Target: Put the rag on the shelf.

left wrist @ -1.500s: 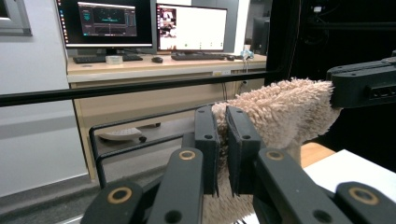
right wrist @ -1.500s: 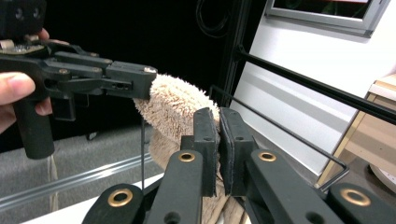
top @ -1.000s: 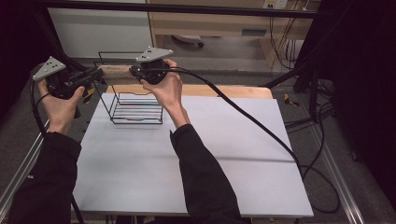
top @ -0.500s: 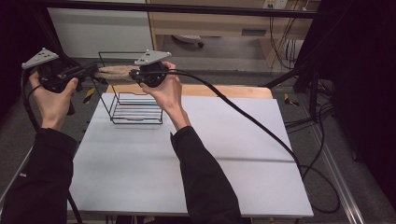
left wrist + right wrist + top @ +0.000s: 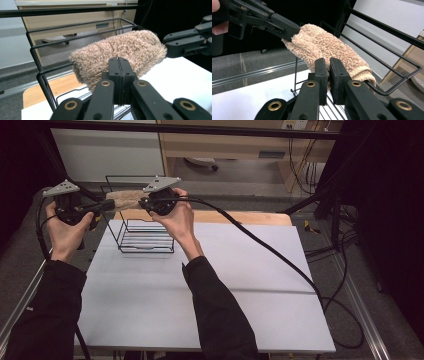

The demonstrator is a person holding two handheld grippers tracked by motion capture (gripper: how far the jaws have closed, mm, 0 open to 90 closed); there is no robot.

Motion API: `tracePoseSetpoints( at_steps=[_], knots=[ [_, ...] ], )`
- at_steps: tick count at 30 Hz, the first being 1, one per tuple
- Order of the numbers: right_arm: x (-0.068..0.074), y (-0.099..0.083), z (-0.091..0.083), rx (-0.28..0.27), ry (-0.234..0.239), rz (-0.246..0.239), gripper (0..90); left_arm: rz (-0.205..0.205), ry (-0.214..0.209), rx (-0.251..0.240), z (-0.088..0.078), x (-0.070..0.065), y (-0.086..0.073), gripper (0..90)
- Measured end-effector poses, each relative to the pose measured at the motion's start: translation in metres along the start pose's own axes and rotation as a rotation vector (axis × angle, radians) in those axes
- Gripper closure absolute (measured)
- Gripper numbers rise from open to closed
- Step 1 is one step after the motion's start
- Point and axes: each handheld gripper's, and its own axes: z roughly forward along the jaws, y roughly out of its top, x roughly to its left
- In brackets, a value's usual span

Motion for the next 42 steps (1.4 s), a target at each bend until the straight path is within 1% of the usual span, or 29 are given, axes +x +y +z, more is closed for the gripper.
tracePoseSetpoints(
  at_steps=[3, 6, 13, 14, 18, 19, 20, 21, 22, 23, 24, 26, 28, 29, 31, 35, 38, 39, 42],
  knots=[
    [0.0, -0.001, 0.001, 0.008, 0.003, 0.003, 82.3, 0.013, 0.007, 0.01, 0.002, 0.0, -0.003, 89.5],
    [0.001, 0.0, 0.001, 0.002, 0.008, 0.011, 79.4, 0.014, 0.01, 0.013, 0.003, 0.001, -0.005, 89.5],
    [0.001, 0.001, 0.002, -0.025, 0.026, 0.066, 75.0, 0.029, 0.019, 0.027, 0.009, 0.001, -0.011, 89.5],
    [0.001, 0.001, 0.002, -0.024, 0.029, 0.071, 75.7, 0.029, 0.022, 0.031, 0.009, 0.001, -0.013, 89.5],
    [0.001, -0.003, 0.007, 0.014, 0.026, 0.092, 86.2, 0.025, 0.026, 0.037, 0.013, 0.004, -0.018, 89.5],
    [0.001, -0.003, 0.007, 0.014, 0.026, 0.092, 86.2, 0.024, 0.026, 0.038, 0.014, 0.004, -0.019, 89.5],
    [-0.001, -0.008, 0.009, 0.016, 0.028, 0.131, 89.9, 0.027, 0.029, 0.038, 0.015, 0.004, -0.019, 89.5],
    [-0.003, -0.011, 0.01, 0.015, 0.028, 0.153, 90.0, 0.028, 0.03, 0.039, 0.015, 0.004, -0.02, 89.5],
    [-0.003, -0.011, 0.01, 0.015, 0.028, 0.153, 90.0, 0.026, 0.031, 0.038, 0.016, 0.005, -0.021, 89.5],
    [-0.005, -0.015, 0.011, 0.028, 0.016, 0.159, 90.0, 0.026, 0.035, 0.038, 0.018, 0.005, -0.021, 89.5],
    [-0.01, -0.024, 0.013, 0.038, 0.008, 0.182, 90.0, 0.026, 0.038, 0.039, 0.019, 0.006, -0.022, 89.4],
    [-0.011, -0.027, 0.013, 0.038, 0.005, 0.186, 90.0, 0.025, 0.041, 0.04, 0.021, 0.007, -0.023, 89.4],
    [-0.017, -0.035, 0.014, 0.022, 0.0, 0.209, 90.0, 0.023, 0.044, 0.038, 0.024, 0.008, -0.023, 89.2],
    [-0.019, -0.038, 0.014, 0.019, -0.004, 0.21, 90.0, 0.022, 0.045, 0.037, 0.025, 0.008, -0.023, 88.9],
    [-0.022, -0.043, 0.013, -0.009, -0.003, 0.211, 90.0, 0.018, 0.045, 0.032, 0.027, 0.009, -0.024, 88.3],
    [-0.022, -0.043, 0.009, -0.017, -0.002, 0.202, 90.0, 0.013, 0.038, 0.033, 0.026, 0.008, -0.024, 87.0],
    [-0.019, -0.04, 0.0, -0.029, 0.011, 0.189, 88.3, 0.017, 0.033, 0.032, 0.022, 0.004, -0.024, 83.5],
    [-0.019, -0.04, 0.0, -0.029, 0.011, 0.189, 88.3, 0.018, 0.03, 0.03, 0.021, 0.003, -0.024, 83.5],
    [-0.014, -0.037, -0.009, -0.018, 0.023, 0.178, 83.1, 0.012, 0.025, 0.039, 0.016, 0.001, -0.026, 77.4]
  ],
)
